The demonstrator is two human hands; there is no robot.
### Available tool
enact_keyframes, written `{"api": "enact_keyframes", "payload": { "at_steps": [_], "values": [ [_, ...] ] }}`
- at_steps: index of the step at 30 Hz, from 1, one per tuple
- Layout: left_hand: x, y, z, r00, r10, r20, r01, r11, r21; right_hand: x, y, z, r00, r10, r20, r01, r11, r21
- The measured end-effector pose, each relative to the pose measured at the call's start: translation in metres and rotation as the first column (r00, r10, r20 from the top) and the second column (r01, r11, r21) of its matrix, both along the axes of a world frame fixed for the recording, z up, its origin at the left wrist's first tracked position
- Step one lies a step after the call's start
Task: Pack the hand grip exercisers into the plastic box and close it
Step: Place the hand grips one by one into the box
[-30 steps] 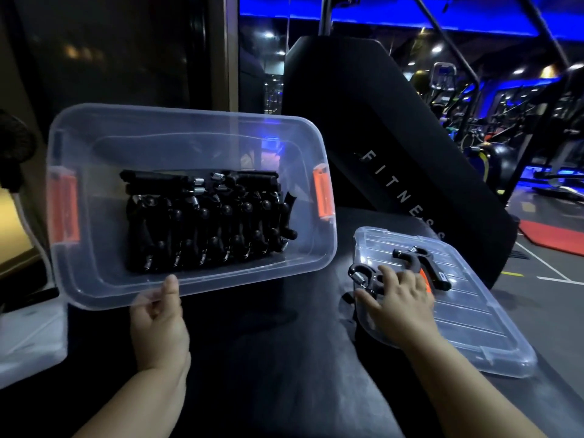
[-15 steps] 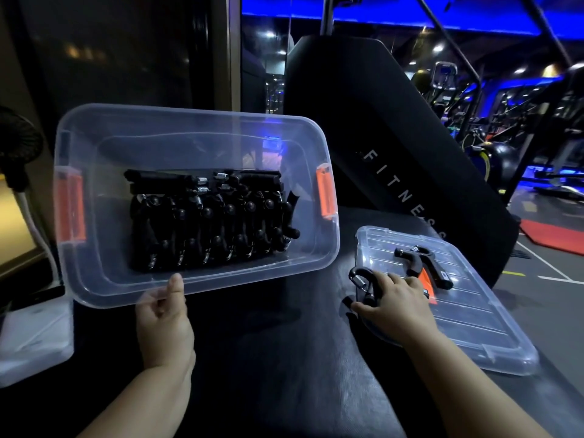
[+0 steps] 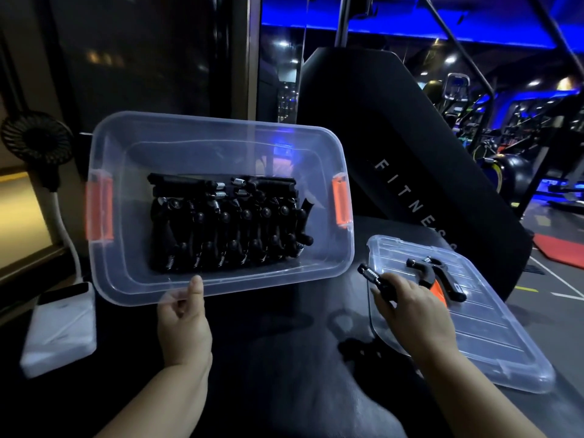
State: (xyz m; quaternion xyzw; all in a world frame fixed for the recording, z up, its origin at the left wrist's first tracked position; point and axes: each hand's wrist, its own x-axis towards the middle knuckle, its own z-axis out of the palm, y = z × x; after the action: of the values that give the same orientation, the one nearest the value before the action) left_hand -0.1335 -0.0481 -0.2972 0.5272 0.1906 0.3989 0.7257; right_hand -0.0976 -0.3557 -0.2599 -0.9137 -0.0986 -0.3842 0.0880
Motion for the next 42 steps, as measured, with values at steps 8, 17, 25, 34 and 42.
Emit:
{"api": "enact_keyframes", "payload": {
  "at_steps": [8,17,25,34,42],
  "values": [
    [-0.003,-0.001,0.004,1.000,-0.015,0.001,0.015,1.000,-0.014,-0.018,0.024,0.034,1.000,0.019,-0.024,-0.010,0.944,0.329],
    [-0.009,-0.004,0.017,0.998,-0.054,0.043,0.055,0.998,-0.035,-0.025,0.081,0.096,0.968,0.247,-0.049,-0.215,0.911,0.352],
    [-0.011,-0.002,0.016,0.991,-0.111,0.080,0.116,0.991,-0.059,0.022,0.155,0.132,0.926,0.374,-0.054,-0.364,0.921,0.137],
    [-0.004,0.001,0.014,0.979,-0.144,0.143,0.165,0.974,-0.154,0.075,0.225,0.145,0.883,0.455,-0.112,-0.459,0.888,-0.013],
    [-0.004,0.004,0.013,0.970,-0.176,0.166,0.196,0.974,-0.112,0.105,0.253,0.152,0.879,0.472,-0.070,-0.477,0.868,-0.136]
  ]
}}
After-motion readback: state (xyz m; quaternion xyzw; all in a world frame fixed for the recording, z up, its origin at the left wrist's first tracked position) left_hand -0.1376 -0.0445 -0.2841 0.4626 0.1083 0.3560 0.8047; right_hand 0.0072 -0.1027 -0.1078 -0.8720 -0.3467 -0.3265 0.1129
